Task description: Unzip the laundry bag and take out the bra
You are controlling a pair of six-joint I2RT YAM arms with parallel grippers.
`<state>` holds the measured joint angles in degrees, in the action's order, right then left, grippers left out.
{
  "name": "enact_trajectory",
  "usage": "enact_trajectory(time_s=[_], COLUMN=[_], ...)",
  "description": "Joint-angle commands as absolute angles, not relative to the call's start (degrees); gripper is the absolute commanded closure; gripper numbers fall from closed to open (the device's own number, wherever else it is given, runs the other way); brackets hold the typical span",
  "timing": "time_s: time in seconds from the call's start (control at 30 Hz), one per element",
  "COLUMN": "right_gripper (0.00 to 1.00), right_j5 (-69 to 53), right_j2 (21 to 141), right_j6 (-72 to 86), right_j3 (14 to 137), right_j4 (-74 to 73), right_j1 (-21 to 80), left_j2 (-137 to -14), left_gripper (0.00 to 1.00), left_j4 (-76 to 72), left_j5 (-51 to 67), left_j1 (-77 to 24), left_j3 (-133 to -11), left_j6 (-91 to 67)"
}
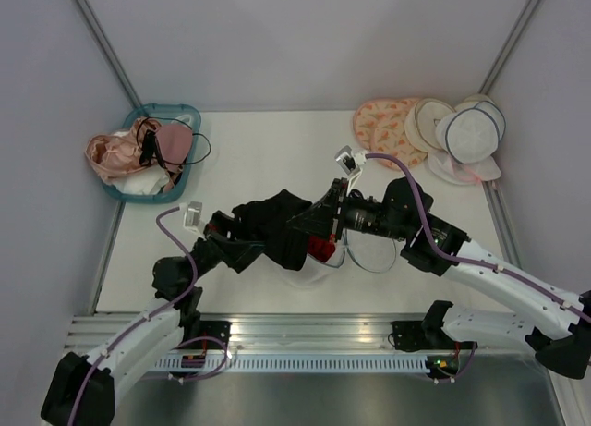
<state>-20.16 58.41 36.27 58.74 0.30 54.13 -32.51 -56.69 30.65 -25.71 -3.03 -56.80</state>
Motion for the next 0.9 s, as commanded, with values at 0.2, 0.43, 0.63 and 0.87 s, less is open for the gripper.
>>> enact_trajectory(time_s=[0.2, 0.43, 0.63, 0.87], right_gripper=[1.00, 1.00, 1.00, 1.00], right_j5=[-22.9, -21.8, -20.7, -20.1], right_j2=[59.6, 59.9, 59.9, 59.9], right_j6=[38.6, 39.0, 42.0, 44.0], right_j3=[57.3, 56.4, 53.9, 50.8], right_j4=[7.0, 6.2, 7.4, 10.6], right_j1=[54.2, 54.1, 54.1, 54.1], left_j2=[-51.2, -50.5, -48.3, -46.9], left_gripper=[0.04, 0.43, 0.27, 0.52], left_j4=[-95.0, -95.0, -95.1, -95.1], left_j5=[37.5, 38.0, 36.7, 37.5], left_j1=[-26.2, -26.3, -26.3, -26.3], left_j3=[-2.9, -4.0, -3.9, -4.6], left_j6=[-71.8, -71.8, -72.1, -72.9])
